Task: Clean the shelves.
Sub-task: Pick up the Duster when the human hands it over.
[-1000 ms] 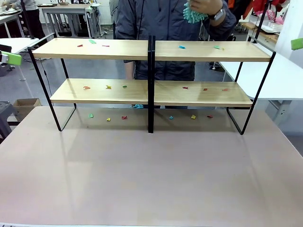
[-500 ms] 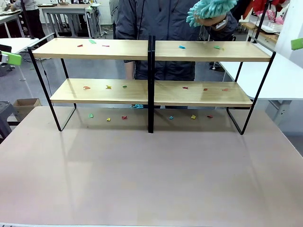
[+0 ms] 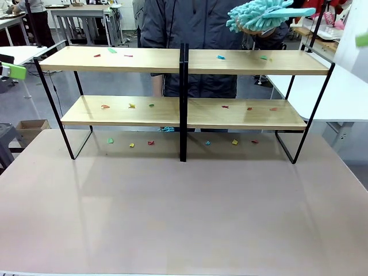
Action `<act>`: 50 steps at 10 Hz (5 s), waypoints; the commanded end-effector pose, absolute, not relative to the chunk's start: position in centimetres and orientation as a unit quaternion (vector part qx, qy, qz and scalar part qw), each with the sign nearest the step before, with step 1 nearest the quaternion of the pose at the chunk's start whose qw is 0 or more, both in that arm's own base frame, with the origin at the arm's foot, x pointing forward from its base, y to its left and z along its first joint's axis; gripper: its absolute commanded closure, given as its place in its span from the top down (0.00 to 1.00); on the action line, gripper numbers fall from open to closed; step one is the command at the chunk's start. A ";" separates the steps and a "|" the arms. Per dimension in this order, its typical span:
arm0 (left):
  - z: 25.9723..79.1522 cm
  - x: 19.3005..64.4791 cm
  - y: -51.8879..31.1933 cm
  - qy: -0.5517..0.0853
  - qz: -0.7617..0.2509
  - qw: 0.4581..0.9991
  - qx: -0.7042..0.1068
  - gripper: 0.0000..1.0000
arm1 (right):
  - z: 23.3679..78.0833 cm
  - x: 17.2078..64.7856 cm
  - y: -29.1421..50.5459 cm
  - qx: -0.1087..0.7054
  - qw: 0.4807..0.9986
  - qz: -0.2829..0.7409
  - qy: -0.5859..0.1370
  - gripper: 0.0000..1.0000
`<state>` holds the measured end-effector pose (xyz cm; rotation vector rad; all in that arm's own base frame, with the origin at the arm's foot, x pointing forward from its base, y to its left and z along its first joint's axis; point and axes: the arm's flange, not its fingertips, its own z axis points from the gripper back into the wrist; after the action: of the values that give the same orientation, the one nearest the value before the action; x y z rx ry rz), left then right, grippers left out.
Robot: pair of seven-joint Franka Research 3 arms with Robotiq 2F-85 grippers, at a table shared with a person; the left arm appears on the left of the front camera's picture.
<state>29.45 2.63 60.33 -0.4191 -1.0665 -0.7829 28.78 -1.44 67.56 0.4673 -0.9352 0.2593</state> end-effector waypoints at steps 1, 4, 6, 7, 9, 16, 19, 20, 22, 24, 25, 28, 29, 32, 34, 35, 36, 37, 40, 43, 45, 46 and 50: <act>60.2 29.5 2.5 -0.491 -0.365 0.767 -0.194 1.00 | 73.4 34.2 0.0 0.329 0.847 0.033 -0.416 1.00; 60.2 29.5 2.5 -0.491 -0.365 0.767 -0.194 1.00 | 72.6 33.3 0.3 0.333 0.845 0.055 -0.415 1.00; 60.2 29.5 2.5 -0.491 -0.365 0.767 -0.194 1.00 | 72.2 30.4 -0.8 0.400 0.832 0.071 -0.378 1.00; 60.2 29.5 2.5 -0.491 -0.365 0.767 -0.194 1.00 | 71.6 33.0 -0.9 0.471 0.823 0.014 -0.319 1.00; 60.2 29.5 2.5 -0.491 -0.365 0.767 -0.194 1.00 | 69.9 38.4 1.0 0.510 0.818 -0.063 -0.260 1.00; 60.2 29.5 2.5 -0.491 -0.365 0.767 -0.194 1.00 | 68.1 44.9 5.9 0.514 0.833 -0.087 -0.184 1.00; 60.2 29.5 2.5 -0.491 -0.365 0.767 -0.194 1.00 | 67.7 45.0 6.0 0.513 0.836 -0.087 -0.174 1.00; 60.2 29.5 2.5 -0.491 -0.365 0.767 -0.194 1.00 | 67.6 45.0 6.0 0.511 0.836 -0.089 -0.178 0.50; 60.2 29.5 2.5 -0.491 -0.365 0.767 -0.194 1.00 | 67.5 45.0 6.1 0.517 0.832 -0.088 -0.179 0.00; 60.2 29.5 2.5 -0.491 -0.365 0.767 -0.194 1.00 | 67.5 45.1 5.9 0.517 0.832 -0.091 -0.181 0.00; 60.2 29.5 2.5 -0.491 -0.365 0.767 -0.194 1.00 | 67.4 45.1 5.8 0.517 0.831 -0.094 -0.182 0.16; 60.2 29.5 2.5 -0.491 -0.365 0.767 -0.194 1.00 | 66.4 45.4 6.0 0.512 0.836 -0.096 -0.174 0.00; 60.2 29.5 2.5 -0.491 -0.365 0.767 -0.194 1.00 | 66.3 45.4 6.0 0.513 0.835 -0.099 -0.175 0.00; 60.2 29.5 2.5 -0.491 -0.365 0.767 -0.194 1.00 | 66.1 45.3 5.3 0.514 0.833 -0.105 -0.177 0.00; 60.2 29.5 2.5 -0.491 -0.365 0.767 -0.194 1.00 | 67.4 44.3 4.5 0.524 0.829 -0.082 -0.176 0.00; 60.2 29.5 2.5 -0.491 -0.365 0.767 -0.194 1.00 | 69.3 42.4 3.2 0.528 0.831 -0.045 -0.166 0.00; 60.2 29.5 2.5 -0.491 -0.365 0.767 -0.194 1.00 | 71.5 39.5 1.3 0.513 0.847 -0.005 -0.144 0.00; 60.2 29.5 2.5 -0.491 -0.365 0.767 -0.194 1.00 | 73.3 35.4 -1.1 0.492 0.864 0.037 -0.104 0.00; 60.2 29.5 2.5 -0.491 -0.365 0.767 -0.194 1.00 | 75.4 25.6 -7.4 0.462 0.877 0.125 -0.040 0.00; 60.2 29.5 2.5 -0.491 -0.365 0.767 -0.194 1.00 | 73.9 18.9 -13.9 0.409 0.896 0.175 -0.011 0.00; 60.2 29.5 2.5 -0.491 -0.365 0.767 -0.194 1.00 | 70.8 16.2 -17.6 0.338 0.920 0.197 -0.019 0.00; 60.2 29.5 2.5 -0.491 -0.365 0.767 -0.194 1.00 | 69.4 15.4 -19.2 0.309 0.929 0.204 -0.017 0.00; 60.2 29.5 2.5 -0.491 -0.365 0.767 -0.194 1.00 | 67.7 13.1 -25.1 0.340 0.919 0.186 -0.071 0.00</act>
<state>29.41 2.55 60.37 -0.4178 -1.0664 -0.7860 13.23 -24.19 67.85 0.6670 -0.0966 0.3884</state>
